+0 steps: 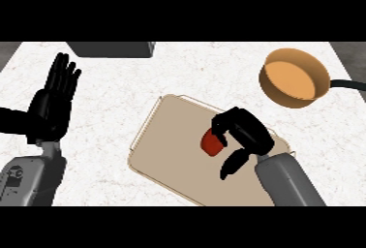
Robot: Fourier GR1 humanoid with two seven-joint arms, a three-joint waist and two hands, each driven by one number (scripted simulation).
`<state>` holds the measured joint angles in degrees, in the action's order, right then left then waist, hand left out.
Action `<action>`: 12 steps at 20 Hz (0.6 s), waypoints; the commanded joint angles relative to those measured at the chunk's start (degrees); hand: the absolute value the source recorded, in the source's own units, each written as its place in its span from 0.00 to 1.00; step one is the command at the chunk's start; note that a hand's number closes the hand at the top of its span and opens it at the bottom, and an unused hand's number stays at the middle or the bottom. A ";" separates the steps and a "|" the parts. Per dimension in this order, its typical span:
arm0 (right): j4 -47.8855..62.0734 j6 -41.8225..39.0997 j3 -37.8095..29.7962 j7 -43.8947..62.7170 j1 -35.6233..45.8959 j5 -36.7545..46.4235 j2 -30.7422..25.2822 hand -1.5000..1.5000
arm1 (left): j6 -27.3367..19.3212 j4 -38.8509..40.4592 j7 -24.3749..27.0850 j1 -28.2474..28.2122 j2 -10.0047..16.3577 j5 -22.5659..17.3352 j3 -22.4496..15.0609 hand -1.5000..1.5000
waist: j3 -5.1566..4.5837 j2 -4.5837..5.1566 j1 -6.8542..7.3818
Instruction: Pick the bell pepper from the tray and place it in the pot
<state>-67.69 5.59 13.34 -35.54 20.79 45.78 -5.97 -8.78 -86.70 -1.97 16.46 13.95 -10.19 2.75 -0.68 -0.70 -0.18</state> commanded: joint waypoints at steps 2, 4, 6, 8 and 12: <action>3.52 -0.10 5.11 23.86 6.49 12.60 5.73 1.00 | 0.66 0.51 -0.43 1.21 0.79 0.43 -0.34 0.50 | -0.22 0.18 2.34; 2.44 -1.35 7.35 34.26 9.48 13.36 5.82 1.00 | 0.75 0.28 -0.35 1.03 -0.49 -0.13 -0.98 0.50 | 0.09 -0.09 2.68; -0.36 -2.27 8.87 44.42 13.24 12.02 5.88 1.00 | 0.32 0.63 -0.84 1.69 -0.72 0.37 -1.38 0.50 | 0.32 -0.20 2.48; -2.90 -0.92 9.36 53.89 17.07 11.07 5.91 1.00 | 1.74 0.18 -1.28 1.49 0.08 -0.65 -1.01 0.50 | 0.41 -0.35 3.18; -6.61 0.27 11.54 72.13 23.05 17.79 5.95 1.00 | 0.16 0.60 -1.82 2.03 0.32 0.36 -0.38 0.50 | 0.49 -0.52 1.78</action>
<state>-71.27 4.92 22.67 20.25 38.76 59.99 -0.36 -8.15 -85.76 -2.79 17.87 13.68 -10.06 1.91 -0.36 -1.06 1.79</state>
